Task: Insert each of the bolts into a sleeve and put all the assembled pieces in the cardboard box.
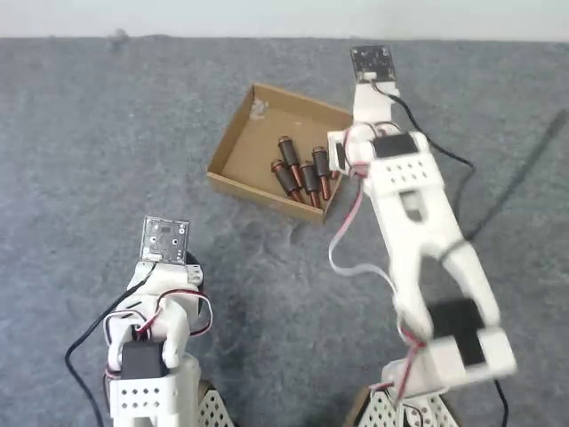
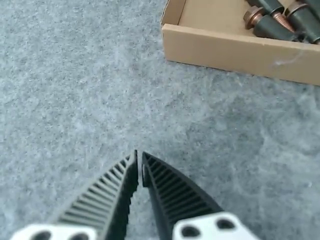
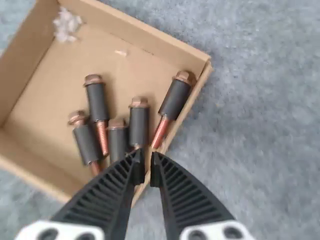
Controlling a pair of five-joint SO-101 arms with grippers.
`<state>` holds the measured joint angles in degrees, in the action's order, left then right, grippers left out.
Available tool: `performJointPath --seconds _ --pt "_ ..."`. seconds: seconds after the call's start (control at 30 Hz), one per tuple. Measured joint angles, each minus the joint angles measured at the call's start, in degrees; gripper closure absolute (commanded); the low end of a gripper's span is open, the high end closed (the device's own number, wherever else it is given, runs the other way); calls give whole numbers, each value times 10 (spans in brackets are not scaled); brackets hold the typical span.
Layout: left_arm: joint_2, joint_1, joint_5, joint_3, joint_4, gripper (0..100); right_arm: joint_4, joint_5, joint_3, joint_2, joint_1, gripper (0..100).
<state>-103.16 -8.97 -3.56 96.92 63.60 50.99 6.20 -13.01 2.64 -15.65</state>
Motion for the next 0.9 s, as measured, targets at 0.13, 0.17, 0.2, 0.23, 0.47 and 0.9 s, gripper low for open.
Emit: performJointPath --seconds 0.13,0.17,0.2,0.23,0.47,0.9 --pt "0 0 0 0 0 988 -9 0 -127 144 -1 992" --pt "0 0 0 0 0 988 -10 0 -158 181 -1 992" --pt "0 0 0 0 0 988 -10 0 -189 219 -1 992" --pt "0 0 0 0 0 988 -10 0 -219 257 -1 992" --pt "0 0 0 0 0 988 -10 0 -404 517 -1 992" --pt "0 0 -1 0 0 988 -10 0 -736 880 113 992"
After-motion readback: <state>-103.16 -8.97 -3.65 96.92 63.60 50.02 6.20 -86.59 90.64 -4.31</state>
